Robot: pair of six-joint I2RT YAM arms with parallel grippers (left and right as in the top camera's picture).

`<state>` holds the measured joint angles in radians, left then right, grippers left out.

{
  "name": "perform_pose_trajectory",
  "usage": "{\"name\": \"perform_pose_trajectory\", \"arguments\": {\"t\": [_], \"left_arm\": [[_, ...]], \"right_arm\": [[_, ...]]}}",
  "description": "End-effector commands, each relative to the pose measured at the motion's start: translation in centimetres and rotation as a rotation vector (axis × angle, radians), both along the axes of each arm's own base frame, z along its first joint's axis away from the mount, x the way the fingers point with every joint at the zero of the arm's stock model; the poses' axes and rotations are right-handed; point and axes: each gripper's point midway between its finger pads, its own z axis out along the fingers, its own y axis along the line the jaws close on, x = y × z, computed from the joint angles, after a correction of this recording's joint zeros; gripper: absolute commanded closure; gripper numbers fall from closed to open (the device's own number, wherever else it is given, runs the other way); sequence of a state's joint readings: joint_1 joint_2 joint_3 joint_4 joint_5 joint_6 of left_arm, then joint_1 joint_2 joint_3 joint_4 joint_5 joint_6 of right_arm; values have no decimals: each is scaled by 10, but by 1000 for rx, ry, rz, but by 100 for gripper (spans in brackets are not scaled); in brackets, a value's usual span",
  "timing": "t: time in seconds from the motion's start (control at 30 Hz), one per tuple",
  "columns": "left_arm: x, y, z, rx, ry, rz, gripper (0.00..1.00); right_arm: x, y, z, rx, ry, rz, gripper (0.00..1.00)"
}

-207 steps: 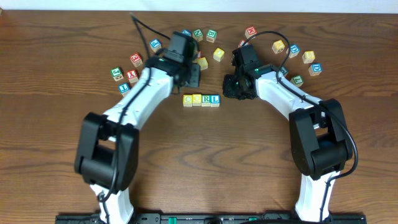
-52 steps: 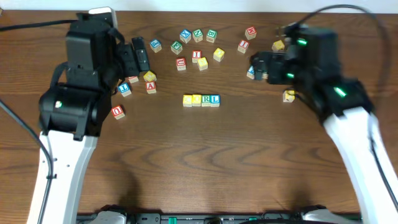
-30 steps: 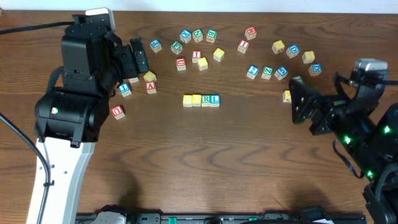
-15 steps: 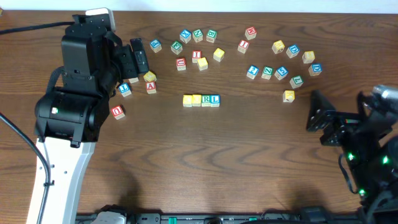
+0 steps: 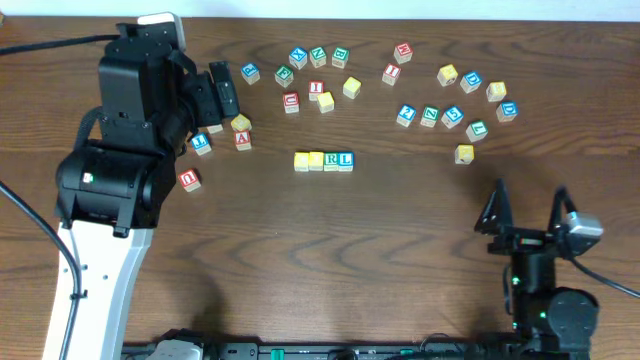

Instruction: Spell out CORL

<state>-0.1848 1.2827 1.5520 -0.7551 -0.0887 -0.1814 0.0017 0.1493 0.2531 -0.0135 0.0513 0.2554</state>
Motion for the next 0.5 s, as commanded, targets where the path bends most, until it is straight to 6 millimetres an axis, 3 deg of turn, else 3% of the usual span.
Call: {"name": "perform_pose_trajectory", "arguments": {"t": [0.0, 0.33, 0.47], "left_arm": [[-2, 4, 5, 17, -14, 4, 2], [-2, 4, 5, 17, -14, 4, 2], [-2, 4, 5, 17, -14, 4, 2]], "right_arm": [[1, -1, -37, 47, 23, 2, 1], [5, -1, -100, 59, 147, 1, 1], [5, 1, -104, 43, 164, 11, 1]]}}
